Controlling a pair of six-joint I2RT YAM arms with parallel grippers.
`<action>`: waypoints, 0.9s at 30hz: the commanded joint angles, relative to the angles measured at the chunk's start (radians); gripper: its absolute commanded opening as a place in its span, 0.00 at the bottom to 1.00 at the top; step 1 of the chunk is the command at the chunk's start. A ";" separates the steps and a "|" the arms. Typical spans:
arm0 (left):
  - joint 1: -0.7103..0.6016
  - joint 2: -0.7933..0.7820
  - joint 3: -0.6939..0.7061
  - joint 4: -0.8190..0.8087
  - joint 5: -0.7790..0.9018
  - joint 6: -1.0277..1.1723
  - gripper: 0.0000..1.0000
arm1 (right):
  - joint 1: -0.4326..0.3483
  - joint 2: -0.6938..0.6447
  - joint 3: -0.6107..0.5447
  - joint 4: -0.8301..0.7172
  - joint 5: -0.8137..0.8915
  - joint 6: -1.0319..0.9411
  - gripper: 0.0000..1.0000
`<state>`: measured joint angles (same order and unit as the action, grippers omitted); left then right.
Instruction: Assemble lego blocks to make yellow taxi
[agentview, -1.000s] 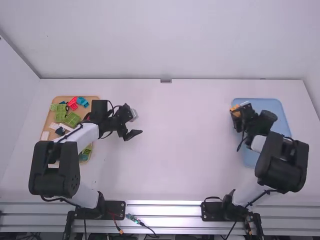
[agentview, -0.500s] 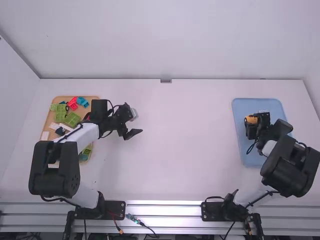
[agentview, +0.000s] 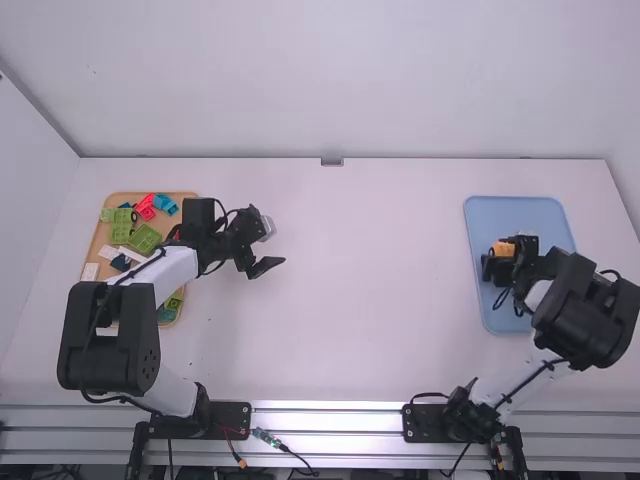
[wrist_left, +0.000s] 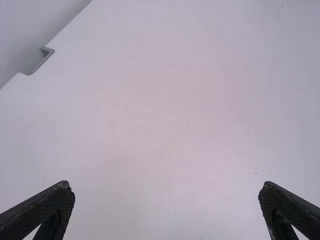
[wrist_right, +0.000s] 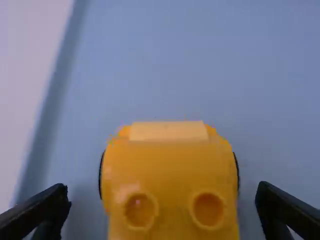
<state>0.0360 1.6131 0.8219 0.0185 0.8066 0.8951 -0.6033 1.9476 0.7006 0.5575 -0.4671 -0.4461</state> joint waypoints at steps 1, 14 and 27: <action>0.009 -0.002 -0.009 0.025 -0.008 -0.097 0.99 | 0.020 -0.086 -0.014 -0.001 0.002 0.005 0.99; -0.004 -0.002 0.078 0.063 -0.381 -0.665 0.99 | 0.036 -0.388 0.034 -0.335 0.102 0.158 0.99; -0.009 -0.003 0.331 -0.311 -0.600 -0.753 0.99 | 0.160 -0.473 0.201 -0.700 0.241 0.180 0.99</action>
<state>0.0311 1.6131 1.0996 -0.2630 0.2619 0.1841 -0.4713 1.4864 0.8700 -0.1299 -0.2874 -0.2798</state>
